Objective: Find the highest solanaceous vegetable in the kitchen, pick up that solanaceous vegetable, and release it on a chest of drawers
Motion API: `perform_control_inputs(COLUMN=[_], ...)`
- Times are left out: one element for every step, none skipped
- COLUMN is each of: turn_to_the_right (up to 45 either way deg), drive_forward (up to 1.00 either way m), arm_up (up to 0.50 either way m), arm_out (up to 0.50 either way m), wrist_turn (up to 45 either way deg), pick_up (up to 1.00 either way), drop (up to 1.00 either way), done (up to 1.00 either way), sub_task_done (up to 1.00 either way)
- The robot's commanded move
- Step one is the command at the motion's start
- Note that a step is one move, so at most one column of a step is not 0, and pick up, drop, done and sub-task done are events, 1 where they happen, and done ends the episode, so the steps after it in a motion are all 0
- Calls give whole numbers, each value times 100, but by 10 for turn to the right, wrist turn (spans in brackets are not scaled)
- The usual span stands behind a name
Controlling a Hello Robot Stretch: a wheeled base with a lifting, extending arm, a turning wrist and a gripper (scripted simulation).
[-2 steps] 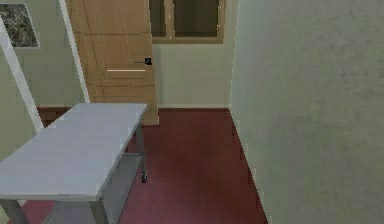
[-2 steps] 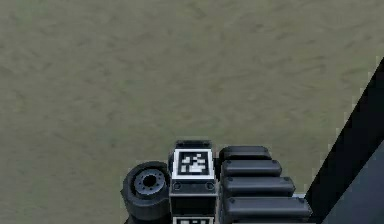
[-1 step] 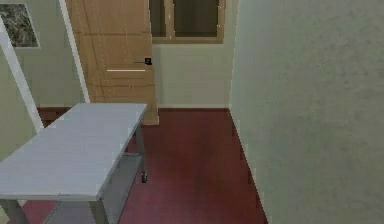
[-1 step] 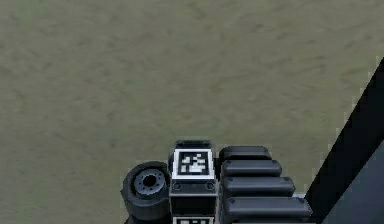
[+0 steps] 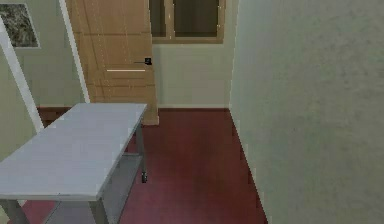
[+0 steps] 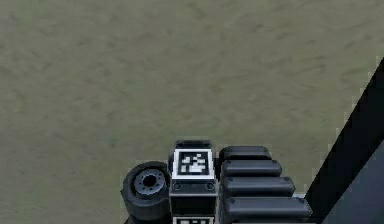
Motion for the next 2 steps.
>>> perform_control_inputs(turn_to_the_right=[450, 450], drive_forward=[0, 0], arm_up=[0, 0], arm_out=[0, 0], wrist_turn=[0, 0], pick_up=[0, 0], drop=[0, 0], done=[0, 0], sub_task_done=[0, 0])
